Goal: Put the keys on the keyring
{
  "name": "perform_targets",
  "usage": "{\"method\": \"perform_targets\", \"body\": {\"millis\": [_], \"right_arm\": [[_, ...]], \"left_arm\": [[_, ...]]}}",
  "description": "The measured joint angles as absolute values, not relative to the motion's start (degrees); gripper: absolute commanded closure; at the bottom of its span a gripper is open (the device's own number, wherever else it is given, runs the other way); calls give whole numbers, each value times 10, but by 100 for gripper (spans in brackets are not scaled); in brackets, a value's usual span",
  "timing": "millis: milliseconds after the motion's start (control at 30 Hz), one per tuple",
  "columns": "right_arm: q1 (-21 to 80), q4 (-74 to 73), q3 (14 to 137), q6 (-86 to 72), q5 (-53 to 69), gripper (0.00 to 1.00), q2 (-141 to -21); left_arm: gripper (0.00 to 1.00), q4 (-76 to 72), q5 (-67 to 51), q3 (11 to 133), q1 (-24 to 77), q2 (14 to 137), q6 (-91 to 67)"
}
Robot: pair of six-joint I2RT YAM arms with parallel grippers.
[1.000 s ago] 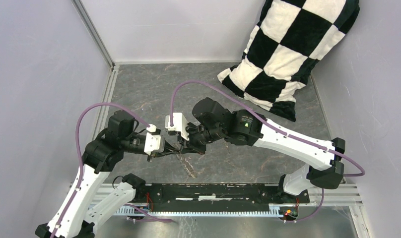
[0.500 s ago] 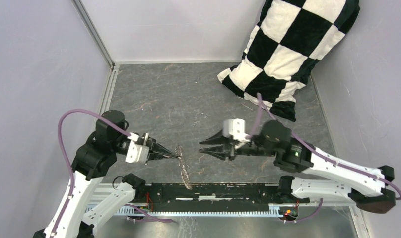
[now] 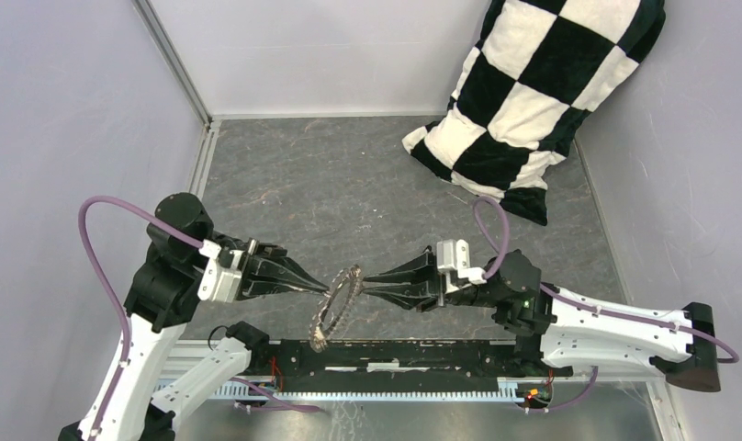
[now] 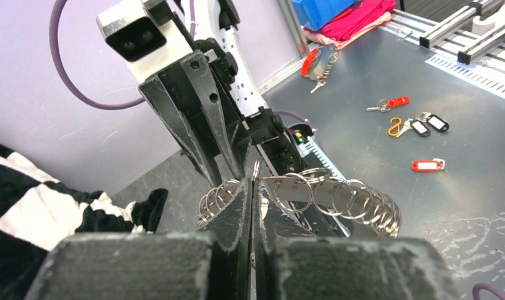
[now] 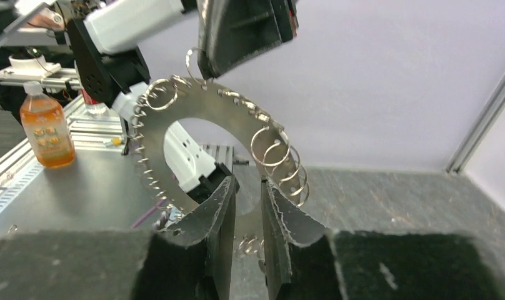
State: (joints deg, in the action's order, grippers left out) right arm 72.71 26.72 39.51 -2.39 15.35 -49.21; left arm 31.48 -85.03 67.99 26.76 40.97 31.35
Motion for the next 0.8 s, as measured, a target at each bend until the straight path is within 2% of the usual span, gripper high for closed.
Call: {"method": "perform_targets", "body": {"millis": [133, 200, 233, 367, 400, 533, 700, 800], "right_arm": [[734, 296, 395, -16, 156, 74, -477], [734, 296, 396, -9, 152, 71, -469], [734, 292, 396, -4, 147, 66, -466], [734, 248, 409, 9, 89, 33, -459], [734, 229, 416, 12, 62, 29, -460], [692, 152, 437, 7, -21, 25, -485], [529, 84, 402, -28, -37, 26, -536], [468, 56, 355, -30, -31, 29, -563]], "left_arm": [[98, 303, -871, 684, 268, 411, 310], [98, 300, -875, 684, 268, 411, 309], [98, 299, -876, 684, 268, 411, 309], [98, 298, -876, 683, 268, 404, 302], [98, 298, -875, 682, 268, 401, 302], [98, 298, -866, 668, 268, 381, 301], [98, 310, -845, 641, 268, 363, 302], [98, 318, -835, 627, 268, 356, 302]]}}
